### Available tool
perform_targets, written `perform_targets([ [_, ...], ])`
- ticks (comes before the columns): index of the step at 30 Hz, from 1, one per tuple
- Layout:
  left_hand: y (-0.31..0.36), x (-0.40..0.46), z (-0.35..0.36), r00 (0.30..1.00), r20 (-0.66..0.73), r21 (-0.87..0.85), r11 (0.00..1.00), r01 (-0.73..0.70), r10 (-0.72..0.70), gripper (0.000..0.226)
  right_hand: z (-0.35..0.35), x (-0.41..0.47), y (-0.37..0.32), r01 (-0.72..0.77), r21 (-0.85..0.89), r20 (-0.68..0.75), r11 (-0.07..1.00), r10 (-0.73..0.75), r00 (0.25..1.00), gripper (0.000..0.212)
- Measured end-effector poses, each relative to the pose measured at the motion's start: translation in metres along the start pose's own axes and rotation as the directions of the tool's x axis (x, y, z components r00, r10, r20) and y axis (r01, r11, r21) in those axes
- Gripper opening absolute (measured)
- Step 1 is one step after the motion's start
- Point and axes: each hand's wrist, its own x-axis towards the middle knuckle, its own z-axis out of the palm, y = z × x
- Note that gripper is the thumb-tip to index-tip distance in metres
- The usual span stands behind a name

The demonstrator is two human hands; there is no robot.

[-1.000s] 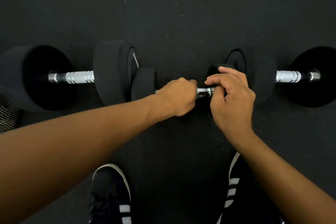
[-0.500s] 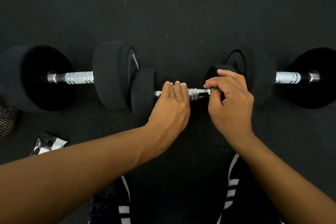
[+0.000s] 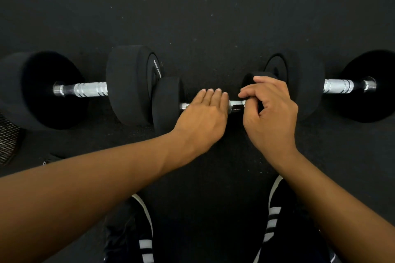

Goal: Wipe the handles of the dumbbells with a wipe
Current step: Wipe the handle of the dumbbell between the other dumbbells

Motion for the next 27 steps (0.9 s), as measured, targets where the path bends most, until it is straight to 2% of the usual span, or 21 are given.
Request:
perform_targets([
  [2, 0.007, 0.006, 0.000, 0.996, -0.015, -0.015, 0.996, -0.086, 0.086, 0.059, 0.000, 0.003, -0.002, -0.022, -0.003, 0.011, 1.000, 0.022, 1.000, 0.023],
  [4, 0.015, 0.007, 0.005, 0.981, -0.046, 0.038, 0.981, -0.189, 0.190, 0.059, 0.001, 0.005, -0.002, -0.028, -0.005, 0.010, 1.000, 0.028, 1.000, 0.024],
  [6, 0.018, -0.001, 0.018, 0.968, -0.086, 0.108, 0.968, -0.228, 0.238, 0.060, 0.001, 0.005, -0.002, -0.019, -0.012, 0.002, 1.000, 0.019, 1.000, 0.023],
  [9, 0.006, -0.026, 0.035, 0.973, -0.077, 0.196, 0.960, -0.201, 0.219, 0.060, 0.000, 0.002, 0.001, 0.018, -0.025, 0.008, 1.000, -0.018, 1.000, 0.022],
  [14, -0.001, -0.062, 0.019, 0.989, 0.121, 0.284, 0.952, -0.116, 0.084, 0.062, -0.001, -0.002, 0.005, 0.064, -0.041, 0.037, 0.997, -0.062, 0.997, 0.021],
  [15, -0.002, -0.065, 0.009, 0.992, 0.107, 0.256, 0.962, -0.094, 0.068, 0.062, -0.002, -0.003, 0.005, 0.066, -0.049, 0.050, 0.997, -0.064, 0.997, 0.021],
  [17, -0.008, -0.069, -0.018, 0.998, -0.066, 0.085, 0.996, -0.016, 0.021, 0.060, -0.004, -0.004, 0.004, 0.065, -0.056, 0.086, 0.996, -0.060, 0.994, 0.021],
  [18, -0.012, -0.074, -0.033, 0.988, -0.154, -0.081, 0.997, 0.015, -0.027, 0.053, -0.006, -0.004, 0.003, 0.068, -0.046, 0.106, 0.997, -0.062, 0.992, 0.021],
  [19, -0.018, -0.081, -0.043, 0.978, -0.184, -0.272, 0.961, 0.047, -0.099, 0.043, -0.008, -0.004, 0.000, 0.069, -0.030, 0.119, 0.997, -0.065, 0.991, 0.022],
  [21, -0.026, -0.093, -0.056, 0.952, -0.120, -0.590, 0.791, 0.161, -0.283, 0.027, -0.013, -0.006, -0.011, 0.060, 0.016, 0.140, 0.998, -0.061, 0.988, 0.022],
  [23, -0.028, -0.105, -0.058, 0.896, -0.063, -0.843, 0.503, 0.188, -0.440, 0.021, -0.018, -0.009, -0.030, -0.073, 0.167, 0.269, 0.983, 0.026, 0.963, 0.023],
  [24, -0.029, -0.109, -0.054, 0.877, -0.006, -0.924, 0.339, 0.180, -0.481, 0.020, -0.021, -0.009, -0.042, -0.233, 0.280, 0.405, 0.931, 0.105, 0.908, 0.024],
  [25, -0.029, -0.113, -0.049, 0.867, 0.069, -0.965, 0.187, 0.183, -0.494, 0.021, -0.022, -0.008, -0.054, -0.421, 0.374, 0.562, 0.826, 0.159, 0.812, 0.026],
  [27, -0.028, -0.121, -0.039, 0.842, 0.193, -0.980, -0.049, 0.195, -0.503, 0.020, -0.023, -0.008, -0.070, -0.674, 0.421, 0.775, 0.607, 0.147, 0.615, 0.036],
])
